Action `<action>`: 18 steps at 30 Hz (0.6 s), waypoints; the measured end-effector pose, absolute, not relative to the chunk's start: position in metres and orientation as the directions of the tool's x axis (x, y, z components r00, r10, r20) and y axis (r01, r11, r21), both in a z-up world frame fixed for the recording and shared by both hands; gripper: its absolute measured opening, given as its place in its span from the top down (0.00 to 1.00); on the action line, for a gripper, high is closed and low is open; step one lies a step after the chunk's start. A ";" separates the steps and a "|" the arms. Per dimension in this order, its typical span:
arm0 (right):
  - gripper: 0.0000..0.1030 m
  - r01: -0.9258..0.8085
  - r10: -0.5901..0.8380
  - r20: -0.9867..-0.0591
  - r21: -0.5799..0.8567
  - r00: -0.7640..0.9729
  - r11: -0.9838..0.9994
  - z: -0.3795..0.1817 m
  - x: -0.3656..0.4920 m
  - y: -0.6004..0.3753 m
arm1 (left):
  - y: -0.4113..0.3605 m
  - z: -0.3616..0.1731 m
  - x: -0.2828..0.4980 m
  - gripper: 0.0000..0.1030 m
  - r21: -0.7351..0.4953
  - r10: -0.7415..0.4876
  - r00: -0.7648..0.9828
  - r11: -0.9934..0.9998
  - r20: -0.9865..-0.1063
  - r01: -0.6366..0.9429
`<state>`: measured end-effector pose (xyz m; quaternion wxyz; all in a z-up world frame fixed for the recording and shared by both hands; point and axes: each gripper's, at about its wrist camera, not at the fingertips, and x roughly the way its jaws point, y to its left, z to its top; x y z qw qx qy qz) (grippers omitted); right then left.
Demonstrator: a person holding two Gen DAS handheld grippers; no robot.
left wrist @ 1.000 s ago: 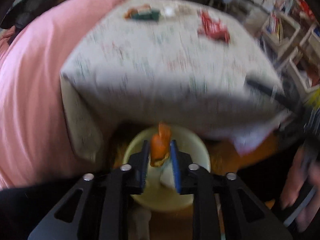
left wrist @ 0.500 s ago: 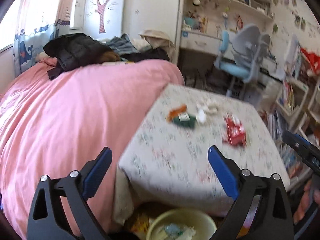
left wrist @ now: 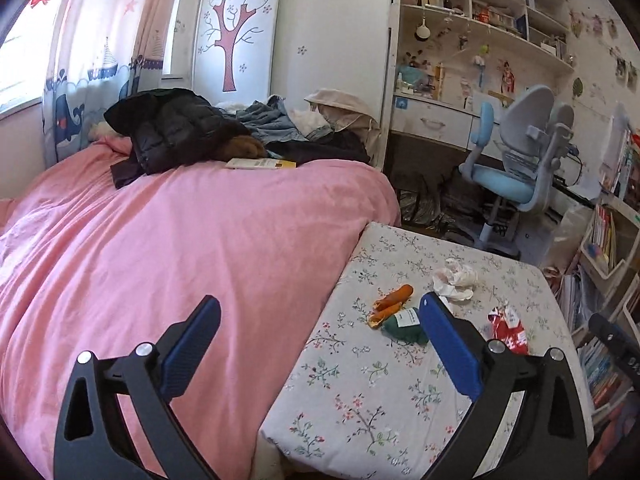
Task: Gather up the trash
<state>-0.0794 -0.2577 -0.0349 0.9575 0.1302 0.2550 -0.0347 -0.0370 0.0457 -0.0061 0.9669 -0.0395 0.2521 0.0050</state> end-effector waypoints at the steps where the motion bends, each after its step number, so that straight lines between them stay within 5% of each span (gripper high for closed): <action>1: 0.24 0.142 0.002 -0.511 0.242 0.859 0.960 -0.039 -0.075 -0.260 | 0.044 -0.006 -0.035 0.08 -0.069 -0.007 0.873 0.997 -0.487 -0.031; 18: 0.20 0.121 0.027 -0.581 0.216 0.813 0.969 -0.056 -0.066 -0.262 | 0.024 -0.016 -0.037 0.08 -0.014 -0.022 0.848 1.000 -0.530 0.017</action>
